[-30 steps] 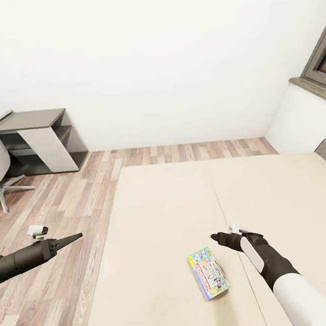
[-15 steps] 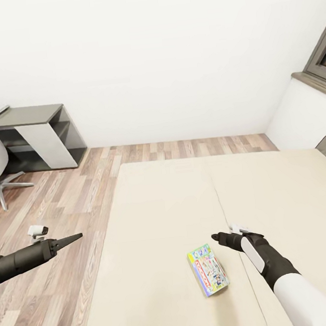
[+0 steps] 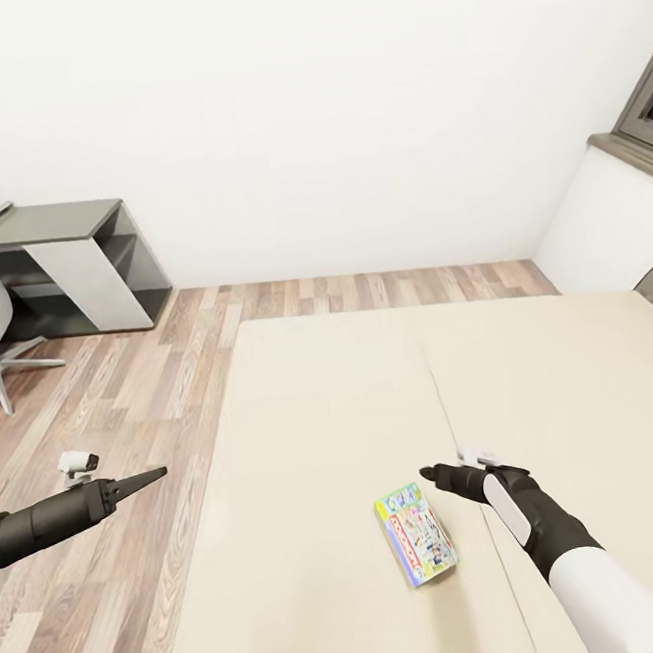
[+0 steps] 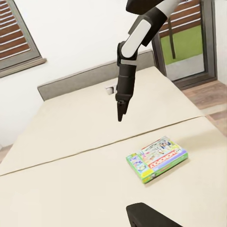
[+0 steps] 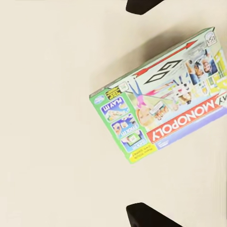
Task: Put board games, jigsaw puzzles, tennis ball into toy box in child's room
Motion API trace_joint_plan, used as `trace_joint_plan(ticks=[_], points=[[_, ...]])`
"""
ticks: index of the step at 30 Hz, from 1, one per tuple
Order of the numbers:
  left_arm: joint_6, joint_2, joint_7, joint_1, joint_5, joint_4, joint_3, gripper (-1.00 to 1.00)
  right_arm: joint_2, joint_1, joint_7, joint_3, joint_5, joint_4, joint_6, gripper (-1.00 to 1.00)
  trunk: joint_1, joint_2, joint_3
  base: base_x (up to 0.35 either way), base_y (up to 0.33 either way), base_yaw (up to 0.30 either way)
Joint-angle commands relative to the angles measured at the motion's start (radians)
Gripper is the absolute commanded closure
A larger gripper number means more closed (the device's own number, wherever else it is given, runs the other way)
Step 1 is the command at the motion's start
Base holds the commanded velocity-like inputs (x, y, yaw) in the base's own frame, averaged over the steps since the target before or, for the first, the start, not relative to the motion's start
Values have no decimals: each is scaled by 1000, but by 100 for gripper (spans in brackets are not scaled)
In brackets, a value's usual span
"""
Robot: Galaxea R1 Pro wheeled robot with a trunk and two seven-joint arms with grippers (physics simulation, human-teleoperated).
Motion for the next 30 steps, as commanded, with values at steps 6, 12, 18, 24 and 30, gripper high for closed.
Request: trace_joint_plan(ticks=[6, 12, 18, 24, 30], points=[[11, 0, -5, 0, -4, 0, 0, -100, -1, 0, 9, -1, -1, -1, 5, -100, 0, -2, -11, 0, 0, 0], [11, 0, -5, -1, -4, 0, 0, -100, -1, 0, 10, -6, -1, -1, 5, -100, 0, -2, -21, 0, 0, 0], [11, 0, -5, -1, -4, 0, 0, -100, -14, 0, 11, -7, -2, -1, 5, -100, 0, -2, -31, 0, 0, 0], [11, 0, -5, -1, -4, 0, -1, -100, -45, 0, 53, -8, -9, -1, 6, -100, 0, -2, -41, 0, 0, 0], [11, -1, -5, 0, -4, 0, -1, -100, -53, 0, 111, -16, -11, 0, 6, -100, 0, -2, -51, 0, 0, 0]])
